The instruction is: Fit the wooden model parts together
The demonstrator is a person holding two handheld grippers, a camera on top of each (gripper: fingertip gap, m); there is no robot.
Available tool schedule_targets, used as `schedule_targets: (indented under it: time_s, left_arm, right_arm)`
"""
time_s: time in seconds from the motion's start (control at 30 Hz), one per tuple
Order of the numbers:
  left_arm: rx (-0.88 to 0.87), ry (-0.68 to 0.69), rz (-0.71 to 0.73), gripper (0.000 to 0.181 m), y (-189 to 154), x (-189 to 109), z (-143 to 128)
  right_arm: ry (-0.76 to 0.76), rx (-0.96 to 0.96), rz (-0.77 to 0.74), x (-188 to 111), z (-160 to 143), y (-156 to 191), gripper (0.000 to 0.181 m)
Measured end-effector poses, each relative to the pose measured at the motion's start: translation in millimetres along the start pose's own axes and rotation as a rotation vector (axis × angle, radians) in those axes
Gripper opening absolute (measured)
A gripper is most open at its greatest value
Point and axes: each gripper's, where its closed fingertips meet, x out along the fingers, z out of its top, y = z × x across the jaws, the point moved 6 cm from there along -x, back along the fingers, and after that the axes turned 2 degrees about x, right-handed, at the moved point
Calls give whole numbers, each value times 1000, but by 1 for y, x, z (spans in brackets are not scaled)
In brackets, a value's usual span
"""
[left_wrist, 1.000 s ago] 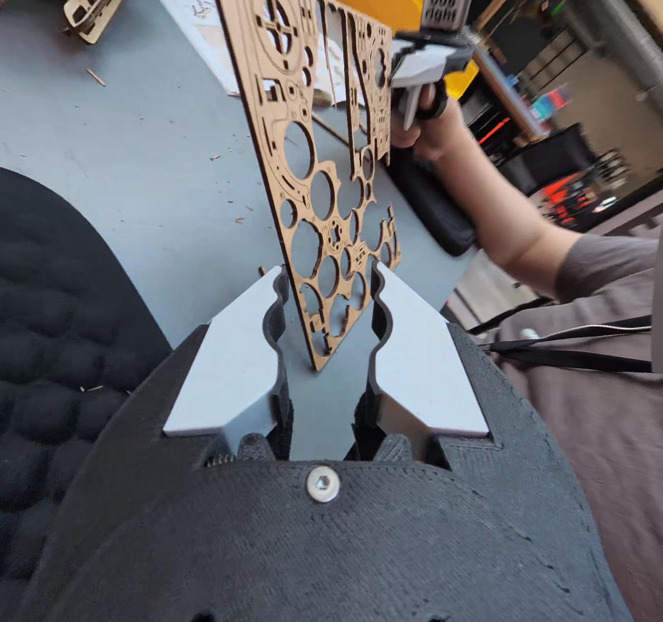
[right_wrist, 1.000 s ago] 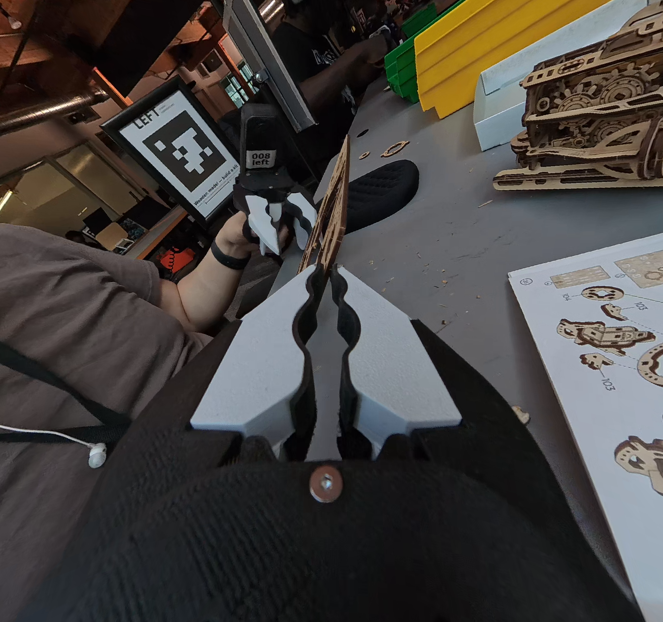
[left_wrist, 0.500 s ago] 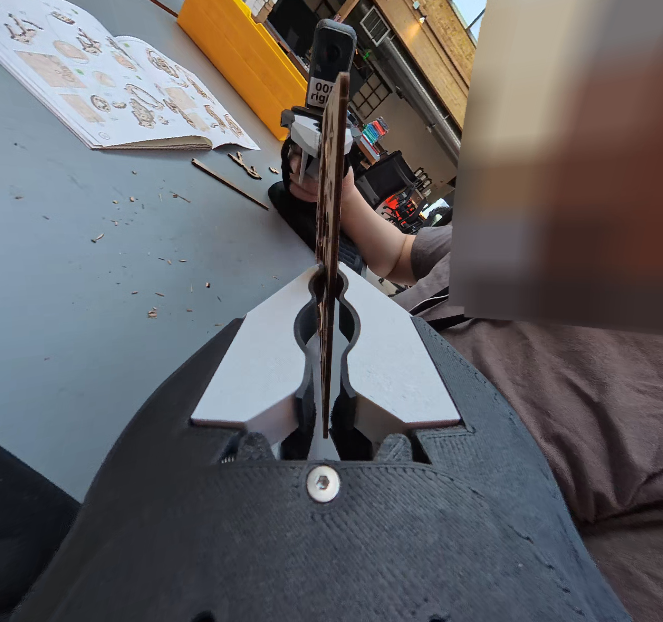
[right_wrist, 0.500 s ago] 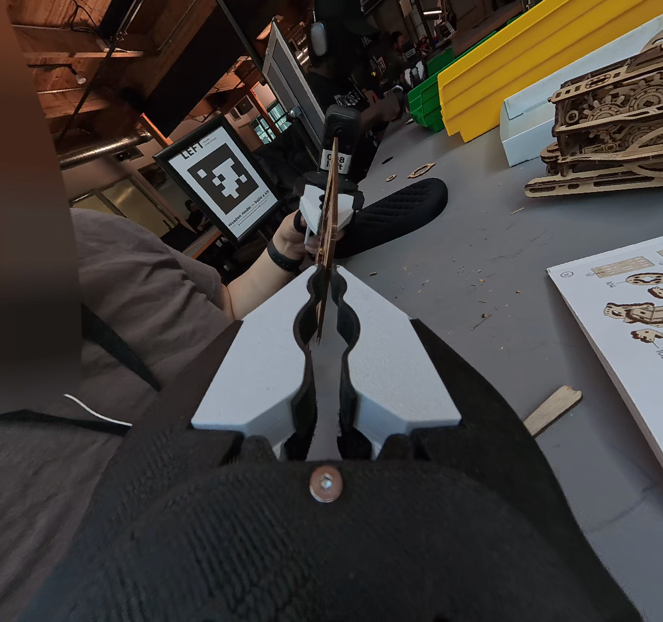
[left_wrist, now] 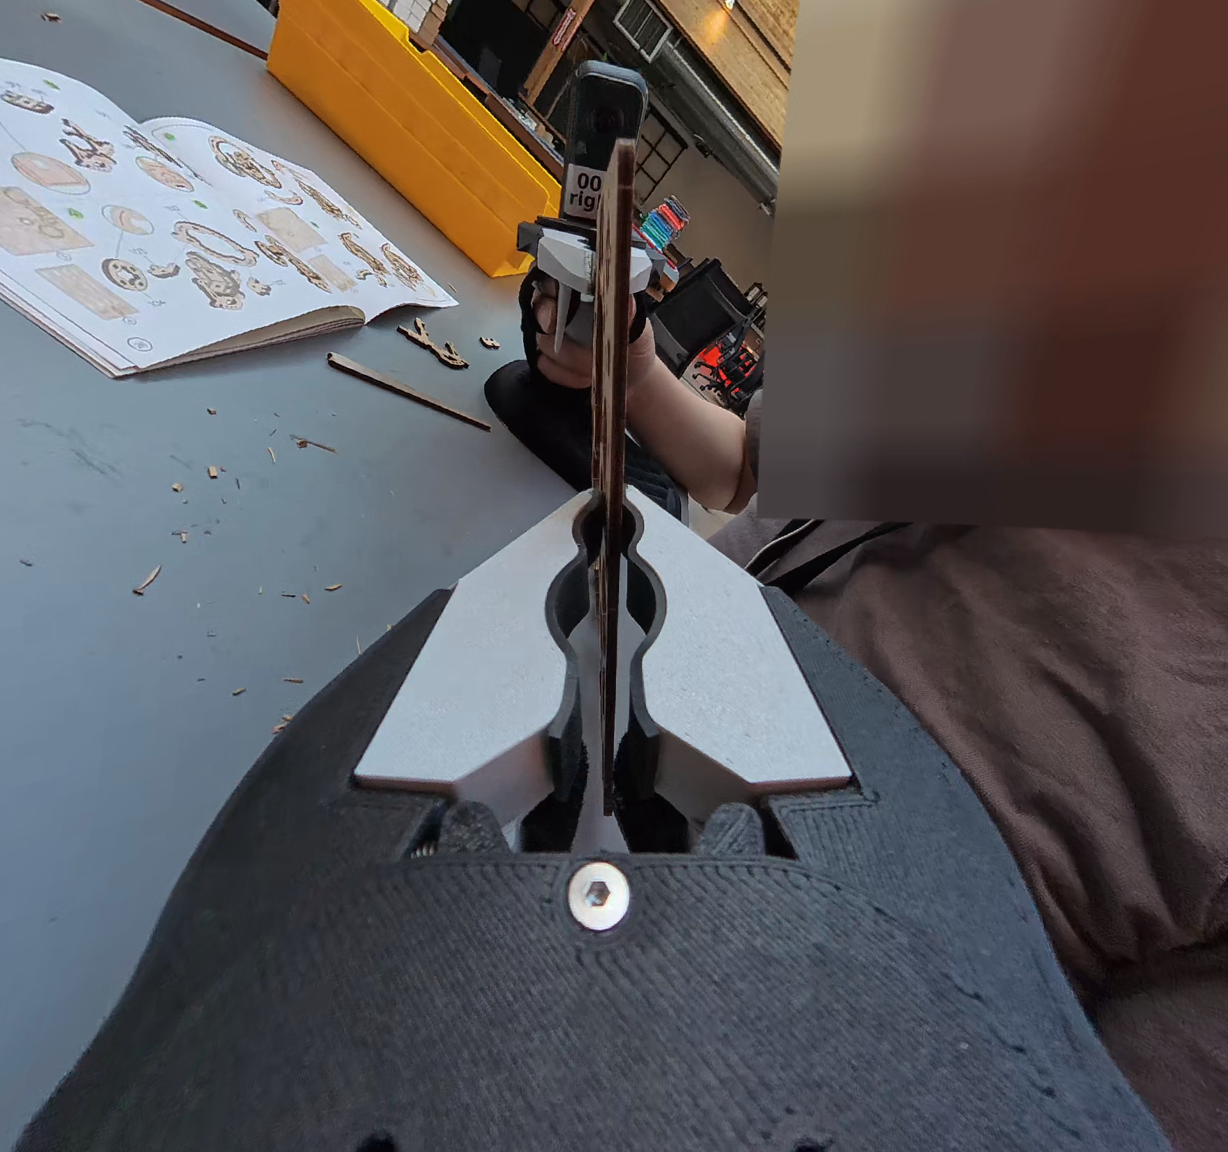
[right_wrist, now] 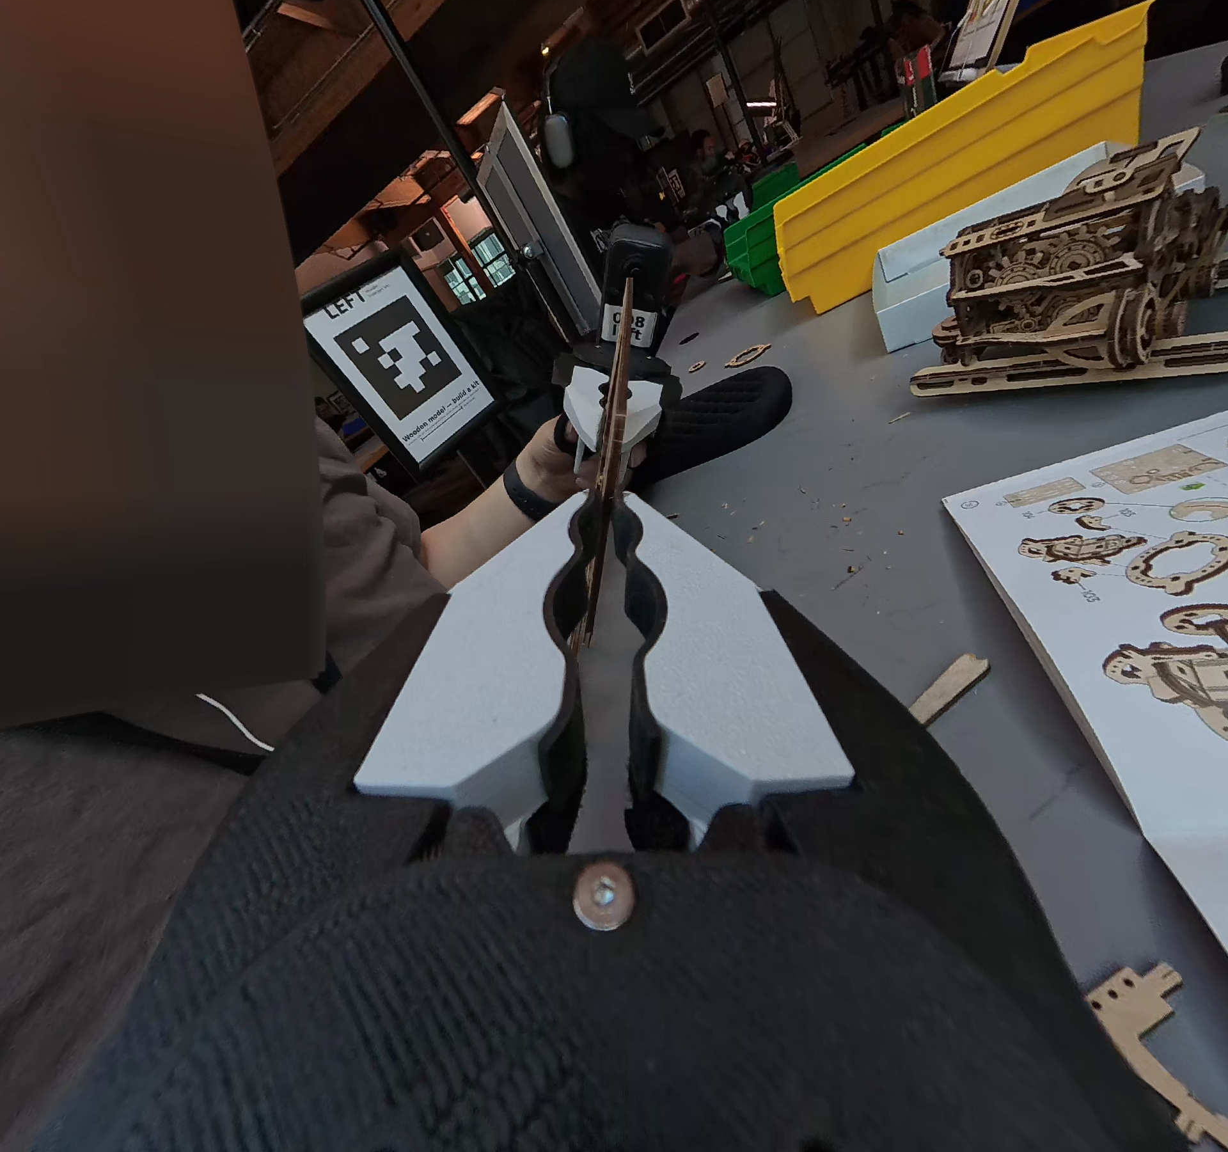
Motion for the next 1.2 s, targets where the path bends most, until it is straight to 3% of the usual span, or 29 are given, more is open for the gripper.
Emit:
schedule_targets:
  time_s: [0.23,0.7,0.8,0.93,1.2]
  left_arm:
    - [-7,44,-19,0,11,15,-5]
    - [17,28,-18,3,10,14,-5]
    - [7,3,10,11,14,11,-2]
    - [22,-62,22,9,14,5,3]
    - [23,-4,14,12,14,11,0]
  right_arm:
    - [-21,25,-11,-11,1,-8,0]
    - [-12,45,-19,-9,-2,-11,1]
    - [-17,55,-23,-10,-1,-12,1]
    - [-28,66,-25,-11,0,-13,0]
    - [-2,59,-44,-8,-3,-14,1]
